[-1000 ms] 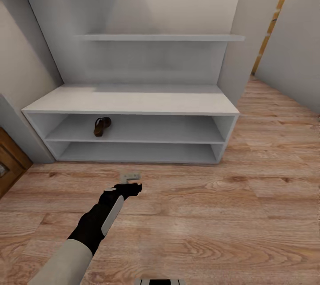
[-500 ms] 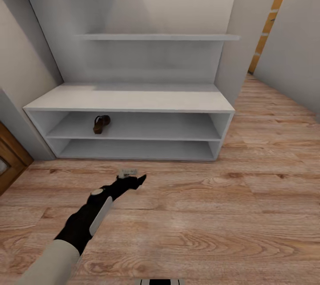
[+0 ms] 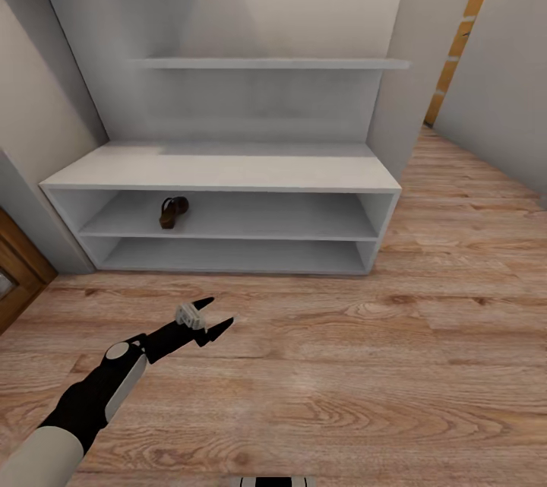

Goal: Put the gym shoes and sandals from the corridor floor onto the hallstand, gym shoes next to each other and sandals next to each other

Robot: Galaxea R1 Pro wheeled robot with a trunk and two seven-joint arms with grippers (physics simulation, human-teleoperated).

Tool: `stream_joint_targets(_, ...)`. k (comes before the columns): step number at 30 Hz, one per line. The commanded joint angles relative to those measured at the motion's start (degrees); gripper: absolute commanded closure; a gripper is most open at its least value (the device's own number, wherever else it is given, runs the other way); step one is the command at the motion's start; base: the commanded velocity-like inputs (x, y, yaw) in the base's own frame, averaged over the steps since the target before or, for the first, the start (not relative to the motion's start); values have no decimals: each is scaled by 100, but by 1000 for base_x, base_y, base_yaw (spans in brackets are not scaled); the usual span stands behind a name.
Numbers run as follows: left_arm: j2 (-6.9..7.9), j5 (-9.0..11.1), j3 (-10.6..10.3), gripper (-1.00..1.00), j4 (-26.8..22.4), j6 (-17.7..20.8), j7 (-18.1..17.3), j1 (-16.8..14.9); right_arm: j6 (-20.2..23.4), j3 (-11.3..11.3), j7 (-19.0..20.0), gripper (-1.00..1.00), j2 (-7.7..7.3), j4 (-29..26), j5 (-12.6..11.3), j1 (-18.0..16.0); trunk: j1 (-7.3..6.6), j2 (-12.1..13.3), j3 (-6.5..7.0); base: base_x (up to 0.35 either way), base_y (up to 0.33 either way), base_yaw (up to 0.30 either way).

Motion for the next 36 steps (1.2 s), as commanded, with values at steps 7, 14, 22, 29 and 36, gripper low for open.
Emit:
stream_joint_targets(7,105,30,110,-100,29,-51,-31,-1,95,1798,-2,100,698,116,-182,-23,-2,-2,-5,0,0,0)
stream_joint_targets(14,145,25,152,-100,25,-51,-37,0,474,2111,-2,100,1849,647,-215,-526,-2,-2,-5,0,0,0)
stream_joint_targets(22,112,24,140,-100,25,-43,-36,0,1160,2144,-8,100,2873,1775,-201,-2256,-2,-2,-5,0,0,0)
stream_joint_targets(29,112,24,143,-100,25,-38,-36,0,1188,2142,-7,100,2997,1771,-197,-2297,-2,-2,-5,0,0,0)
stream_joint_targets(36,112,8,137,-100,25,-33,-36,0,1190,2145,-7,100,3010,1770,-194,-2300,-2,-2,-5,0,0,0)
